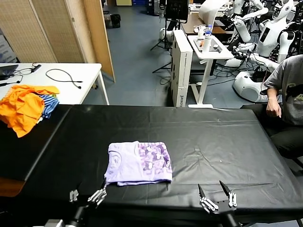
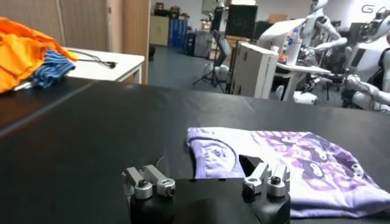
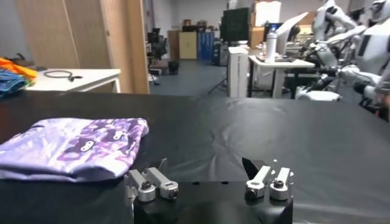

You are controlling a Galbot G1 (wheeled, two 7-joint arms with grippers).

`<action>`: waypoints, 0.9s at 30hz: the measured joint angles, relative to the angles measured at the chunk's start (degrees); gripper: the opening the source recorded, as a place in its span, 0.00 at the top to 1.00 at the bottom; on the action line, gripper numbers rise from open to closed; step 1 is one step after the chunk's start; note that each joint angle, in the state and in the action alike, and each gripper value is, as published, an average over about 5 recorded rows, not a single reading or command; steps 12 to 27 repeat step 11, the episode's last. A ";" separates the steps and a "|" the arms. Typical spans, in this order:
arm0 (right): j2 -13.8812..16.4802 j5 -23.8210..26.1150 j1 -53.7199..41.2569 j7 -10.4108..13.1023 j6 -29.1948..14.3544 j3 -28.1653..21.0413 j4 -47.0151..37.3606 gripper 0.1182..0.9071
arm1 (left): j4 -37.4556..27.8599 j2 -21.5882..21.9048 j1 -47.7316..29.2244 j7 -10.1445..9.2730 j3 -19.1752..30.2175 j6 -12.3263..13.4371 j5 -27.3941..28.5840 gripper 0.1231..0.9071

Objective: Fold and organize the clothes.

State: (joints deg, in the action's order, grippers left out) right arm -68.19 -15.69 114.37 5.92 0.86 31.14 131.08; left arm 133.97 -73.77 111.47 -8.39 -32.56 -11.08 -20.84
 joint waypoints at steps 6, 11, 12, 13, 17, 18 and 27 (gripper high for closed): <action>-0.58 0.74 1.83 0.79 -0.08 0.29 0.91 0.00 | 1.16 0.12 1.66 0.02 -0.08 -0.31 0.43 0.00; -0.67 0.86 2.50 0.86 -0.09 0.33 0.92 0.00 | 1.46 -0.14 2.36 0.17 -0.12 -0.18 0.84 0.00; -0.67 0.86 2.50 0.86 -0.09 0.33 0.92 0.00 | 1.46 -0.14 2.36 0.17 -0.12 -0.18 0.84 0.00; -0.67 0.86 2.50 0.86 -0.09 0.33 0.92 0.00 | 1.46 -0.14 2.36 0.17 -0.12 -0.18 0.84 0.00; -0.67 0.86 2.50 0.86 -0.09 0.33 0.92 0.00 | 1.46 -0.14 2.36 0.17 -0.12 -0.18 0.84 0.00; -0.67 0.86 2.50 0.86 -0.09 0.33 0.92 0.00 | 1.46 -0.14 2.36 0.17 -0.12 -0.18 0.84 0.00; -0.67 0.86 2.50 0.86 -0.09 0.33 0.92 0.00 | 1.46 -0.14 2.36 0.17 -0.12 -0.18 0.84 0.00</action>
